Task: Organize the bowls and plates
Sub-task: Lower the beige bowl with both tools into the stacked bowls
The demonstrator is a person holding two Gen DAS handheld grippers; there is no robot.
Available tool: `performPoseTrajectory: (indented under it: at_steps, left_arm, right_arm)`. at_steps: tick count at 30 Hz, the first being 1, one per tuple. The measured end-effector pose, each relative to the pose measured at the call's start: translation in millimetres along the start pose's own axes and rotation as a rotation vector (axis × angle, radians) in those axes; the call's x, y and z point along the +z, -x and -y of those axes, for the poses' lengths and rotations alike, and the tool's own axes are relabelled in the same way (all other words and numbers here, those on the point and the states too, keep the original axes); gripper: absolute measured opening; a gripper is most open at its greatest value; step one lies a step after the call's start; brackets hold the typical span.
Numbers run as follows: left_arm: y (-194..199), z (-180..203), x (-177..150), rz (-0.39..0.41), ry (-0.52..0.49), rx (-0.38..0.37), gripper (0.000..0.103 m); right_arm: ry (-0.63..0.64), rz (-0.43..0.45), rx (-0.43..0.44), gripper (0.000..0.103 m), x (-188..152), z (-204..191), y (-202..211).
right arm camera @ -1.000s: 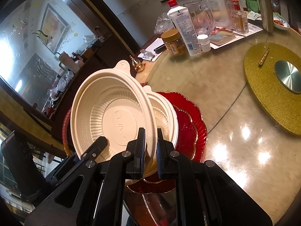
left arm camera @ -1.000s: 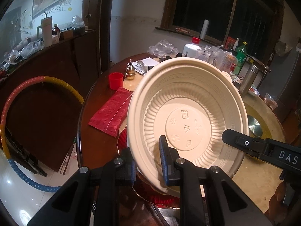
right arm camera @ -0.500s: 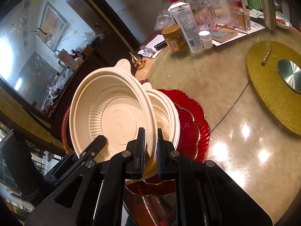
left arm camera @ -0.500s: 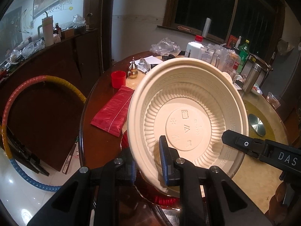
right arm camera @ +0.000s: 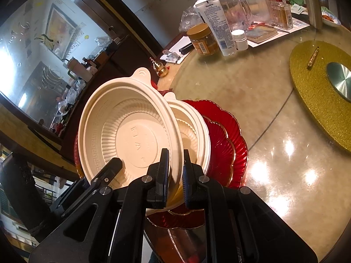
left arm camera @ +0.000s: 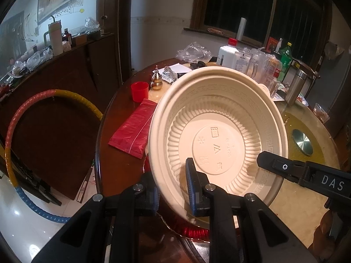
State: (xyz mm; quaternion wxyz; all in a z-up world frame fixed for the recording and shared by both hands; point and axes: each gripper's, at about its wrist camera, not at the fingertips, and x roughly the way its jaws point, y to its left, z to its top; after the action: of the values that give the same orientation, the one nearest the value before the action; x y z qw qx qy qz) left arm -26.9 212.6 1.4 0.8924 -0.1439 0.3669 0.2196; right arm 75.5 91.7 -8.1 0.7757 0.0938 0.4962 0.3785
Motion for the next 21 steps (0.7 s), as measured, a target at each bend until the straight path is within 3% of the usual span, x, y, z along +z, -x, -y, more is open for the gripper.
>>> performPoseTrajectory:
  at_steps: [21]
  left_arm:
    - [-13, -6, 6, -0.031, -0.015, 0.045, 0.020]
  right_arm:
    - [-0.049, -0.061, 0.033, 0.011, 3, 9, -12]
